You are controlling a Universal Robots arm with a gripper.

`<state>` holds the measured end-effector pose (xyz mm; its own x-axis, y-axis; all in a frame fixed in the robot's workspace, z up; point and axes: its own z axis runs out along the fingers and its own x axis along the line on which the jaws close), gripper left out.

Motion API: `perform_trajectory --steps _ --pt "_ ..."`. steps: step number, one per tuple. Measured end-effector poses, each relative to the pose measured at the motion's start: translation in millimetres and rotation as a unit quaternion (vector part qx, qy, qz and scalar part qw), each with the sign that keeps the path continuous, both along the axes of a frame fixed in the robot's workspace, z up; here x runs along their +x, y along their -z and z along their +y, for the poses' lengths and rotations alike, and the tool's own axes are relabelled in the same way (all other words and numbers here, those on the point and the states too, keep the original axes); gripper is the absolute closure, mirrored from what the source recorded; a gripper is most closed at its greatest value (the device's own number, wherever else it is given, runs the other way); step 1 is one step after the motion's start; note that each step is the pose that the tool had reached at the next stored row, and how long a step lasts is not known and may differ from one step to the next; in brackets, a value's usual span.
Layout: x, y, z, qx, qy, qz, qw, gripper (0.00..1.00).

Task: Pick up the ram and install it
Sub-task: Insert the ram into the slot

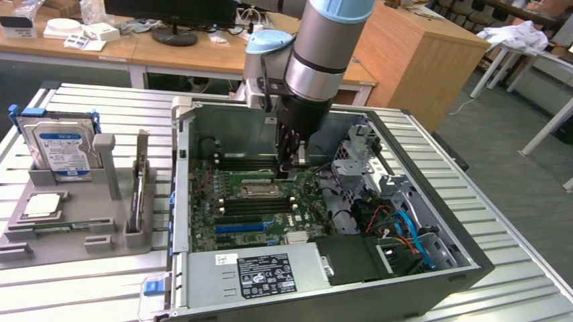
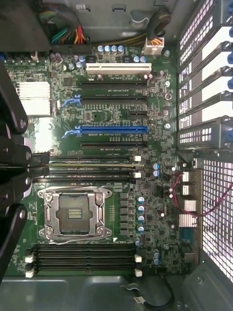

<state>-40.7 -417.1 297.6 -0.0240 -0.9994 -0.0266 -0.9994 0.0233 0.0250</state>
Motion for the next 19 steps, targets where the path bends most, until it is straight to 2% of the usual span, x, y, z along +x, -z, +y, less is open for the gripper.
perform_trajectory --steps 19 --pt "-0.1 20.3 0.0 0.0000 0.000 -0.0015 1.0000 0.88"
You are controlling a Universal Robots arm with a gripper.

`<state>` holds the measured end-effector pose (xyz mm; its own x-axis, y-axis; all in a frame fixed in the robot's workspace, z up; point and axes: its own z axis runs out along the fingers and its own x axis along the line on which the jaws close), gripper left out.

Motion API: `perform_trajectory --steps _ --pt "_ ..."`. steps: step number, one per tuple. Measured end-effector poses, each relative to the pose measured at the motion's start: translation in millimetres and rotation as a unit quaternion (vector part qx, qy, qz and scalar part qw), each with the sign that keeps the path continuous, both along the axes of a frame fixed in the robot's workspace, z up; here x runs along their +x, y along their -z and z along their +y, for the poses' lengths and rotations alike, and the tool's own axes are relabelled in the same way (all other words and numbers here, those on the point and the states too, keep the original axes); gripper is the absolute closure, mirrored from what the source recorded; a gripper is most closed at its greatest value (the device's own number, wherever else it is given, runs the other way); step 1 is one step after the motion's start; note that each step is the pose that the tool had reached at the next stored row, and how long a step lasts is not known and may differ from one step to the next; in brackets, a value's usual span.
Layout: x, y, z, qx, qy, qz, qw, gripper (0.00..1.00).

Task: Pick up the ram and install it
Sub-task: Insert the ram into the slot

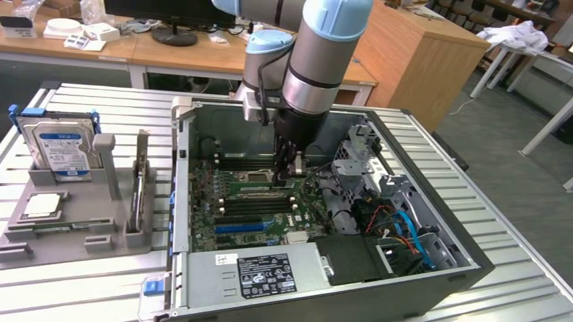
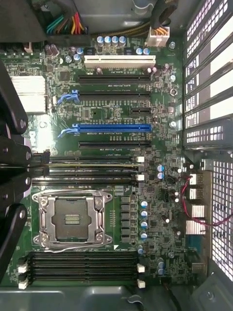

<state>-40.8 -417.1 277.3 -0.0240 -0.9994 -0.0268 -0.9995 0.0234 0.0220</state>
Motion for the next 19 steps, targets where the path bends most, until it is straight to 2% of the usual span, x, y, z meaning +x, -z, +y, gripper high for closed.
perform_trajectory --steps 19 --pt "0.0 3.1 0.0 0.0001 0.000 0.0011 1.0000 0.88"
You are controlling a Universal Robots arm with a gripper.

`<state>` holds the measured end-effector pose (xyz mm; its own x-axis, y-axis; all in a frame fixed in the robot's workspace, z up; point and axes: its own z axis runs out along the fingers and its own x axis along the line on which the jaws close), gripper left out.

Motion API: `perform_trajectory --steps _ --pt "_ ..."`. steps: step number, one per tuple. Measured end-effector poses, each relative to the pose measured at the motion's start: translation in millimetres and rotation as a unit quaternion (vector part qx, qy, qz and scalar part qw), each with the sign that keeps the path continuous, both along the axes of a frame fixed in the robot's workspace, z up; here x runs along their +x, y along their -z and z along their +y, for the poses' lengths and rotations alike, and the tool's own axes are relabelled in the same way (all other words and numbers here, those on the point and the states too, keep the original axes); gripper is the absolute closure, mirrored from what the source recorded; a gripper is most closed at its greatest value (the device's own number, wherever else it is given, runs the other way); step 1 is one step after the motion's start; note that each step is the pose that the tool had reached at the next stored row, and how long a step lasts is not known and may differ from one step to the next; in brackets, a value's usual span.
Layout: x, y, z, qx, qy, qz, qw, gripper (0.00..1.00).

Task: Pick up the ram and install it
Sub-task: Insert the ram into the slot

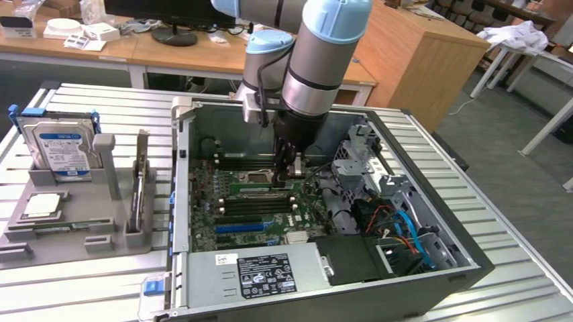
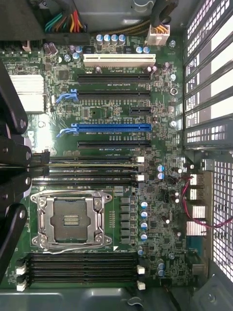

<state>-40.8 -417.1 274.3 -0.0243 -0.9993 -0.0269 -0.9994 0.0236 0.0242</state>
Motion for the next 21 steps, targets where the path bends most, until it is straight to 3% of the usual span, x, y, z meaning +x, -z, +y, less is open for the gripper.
perform_trajectory --steps 21 --pt "0.0 12.1 0.0 0.0000 0.000 0.0000 1.0000 0.88"
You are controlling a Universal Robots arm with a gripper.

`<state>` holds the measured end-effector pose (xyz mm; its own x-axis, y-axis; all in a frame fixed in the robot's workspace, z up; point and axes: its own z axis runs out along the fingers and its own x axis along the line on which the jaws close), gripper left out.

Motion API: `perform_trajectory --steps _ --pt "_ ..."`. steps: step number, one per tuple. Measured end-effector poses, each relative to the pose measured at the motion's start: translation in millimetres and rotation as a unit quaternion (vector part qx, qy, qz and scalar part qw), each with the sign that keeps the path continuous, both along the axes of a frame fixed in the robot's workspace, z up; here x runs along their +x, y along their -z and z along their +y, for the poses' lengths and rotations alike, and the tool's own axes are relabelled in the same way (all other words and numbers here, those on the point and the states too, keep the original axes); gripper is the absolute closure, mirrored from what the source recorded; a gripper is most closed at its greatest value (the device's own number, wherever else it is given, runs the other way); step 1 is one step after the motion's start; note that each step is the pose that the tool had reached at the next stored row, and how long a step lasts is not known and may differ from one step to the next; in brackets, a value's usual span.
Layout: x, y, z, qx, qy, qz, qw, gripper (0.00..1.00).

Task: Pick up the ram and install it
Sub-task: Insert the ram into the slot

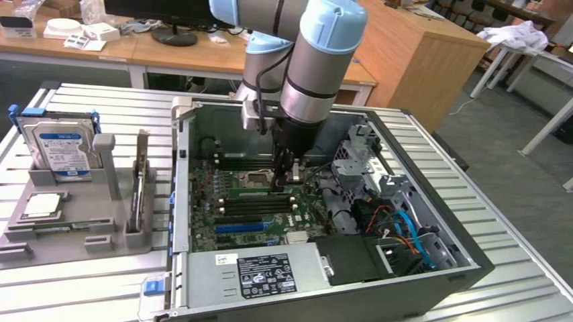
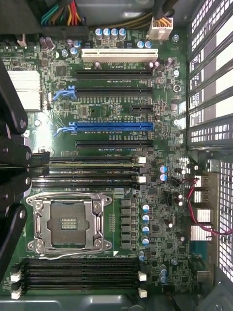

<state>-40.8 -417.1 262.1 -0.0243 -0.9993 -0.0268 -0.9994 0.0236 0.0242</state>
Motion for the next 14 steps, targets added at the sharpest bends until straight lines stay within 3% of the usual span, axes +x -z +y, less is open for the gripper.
perform_trajectory --steps 14 --pt "0.0 7.6 0.0 0.0000 0.000 0.0000 1.0000 0.88"
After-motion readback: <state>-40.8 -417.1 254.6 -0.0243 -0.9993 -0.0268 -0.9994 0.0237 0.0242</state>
